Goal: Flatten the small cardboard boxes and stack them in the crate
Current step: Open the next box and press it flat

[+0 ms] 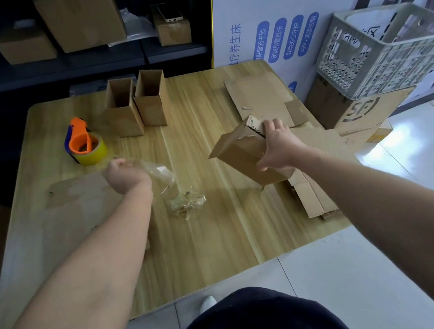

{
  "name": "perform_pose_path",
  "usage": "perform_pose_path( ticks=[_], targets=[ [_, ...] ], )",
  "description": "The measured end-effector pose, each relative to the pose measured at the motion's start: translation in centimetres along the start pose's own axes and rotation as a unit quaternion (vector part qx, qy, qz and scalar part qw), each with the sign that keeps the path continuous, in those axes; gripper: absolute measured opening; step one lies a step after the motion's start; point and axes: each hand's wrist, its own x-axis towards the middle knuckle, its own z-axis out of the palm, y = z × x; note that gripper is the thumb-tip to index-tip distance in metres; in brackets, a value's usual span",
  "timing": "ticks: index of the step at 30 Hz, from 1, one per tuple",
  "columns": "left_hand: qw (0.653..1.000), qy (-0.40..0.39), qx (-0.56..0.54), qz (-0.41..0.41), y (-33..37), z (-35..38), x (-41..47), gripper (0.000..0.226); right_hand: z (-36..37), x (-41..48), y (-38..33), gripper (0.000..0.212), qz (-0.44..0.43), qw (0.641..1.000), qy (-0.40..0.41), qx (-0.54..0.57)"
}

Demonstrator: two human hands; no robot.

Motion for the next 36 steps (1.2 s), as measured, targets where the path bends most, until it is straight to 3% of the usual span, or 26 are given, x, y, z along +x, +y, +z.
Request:
perform_pose_path(
  ticks=[2,5,10,13,16,19,24,27,30,33,36],
  targets=[
    [0.986,-0.049,0.099,0.122,-0.9,0.1,-0.7,0.031,0.0,0.0,-0.7,0.096,0.003,1.0,0.003,-0.009],
    [0.932,-0.137,0.172,0.288,-2.5,0.9,-3.0,0.031,0.6,0.1,-2.9,0.097,-0.004,1.0,0.005,0.005],
    [0.818,-0.199,0.318,0.436,-4.6,0.6,-3.3,0.016,1.7,-0.4,-3.6,0.099,-0.005,1.0,-0.008,0.007],
    [0.792,-0.288,0.318,0.434,-5.6,0.7,-3.2,0.02,2.0,-0.6,-3.7,0.1,0.002,1.0,-0.009,0.01],
    [0.791,-0.385,0.325,0.347,-6.6,0.5,-3.3,0.015,2.2,-0.6,-4.0,0.101,0.008,1.0,-0.008,0.008],
    [0.745,-0.437,0.359,0.354,-8.2,0.2,-3.4,0.021,2.5,-0.5,-4.2,0.1,0.017,1.0,-0.006,0.005],
    [0.679,-0.513,0.416,0.322,-8.1,0.0,-2.3,0.059,2.8,0.1,-4.9,0.097,0.029,1.0,0.0,0.003],
    [0.709,-0.553,0.373,0.23,-7.9,-0.5,-1.7,0.058,3.1,0.6,-5.7,0.101,0.043,0.999,0.011,0.0],
    [0.744,-0.568,0.316,0.156,-7.2,-0.8,-1.3,0.038,3.7,1.0,-6.5,0.101,0.059,0.998,0.025,-0.009],
    [0.759,-0.517,0.343,0.196,-5.9,-0.5,-1.2,0.021,4.3,1.3,-6.9,0.105,0.084,0.996,0.017,-0.011],
    [0.799,-0.417,0.341,0.266,-5.2,-0.2,-0.9,0.028,4.6,1.4,-7.0,0.108,0.092,0.995,0.019,-0.018]
  ],
)
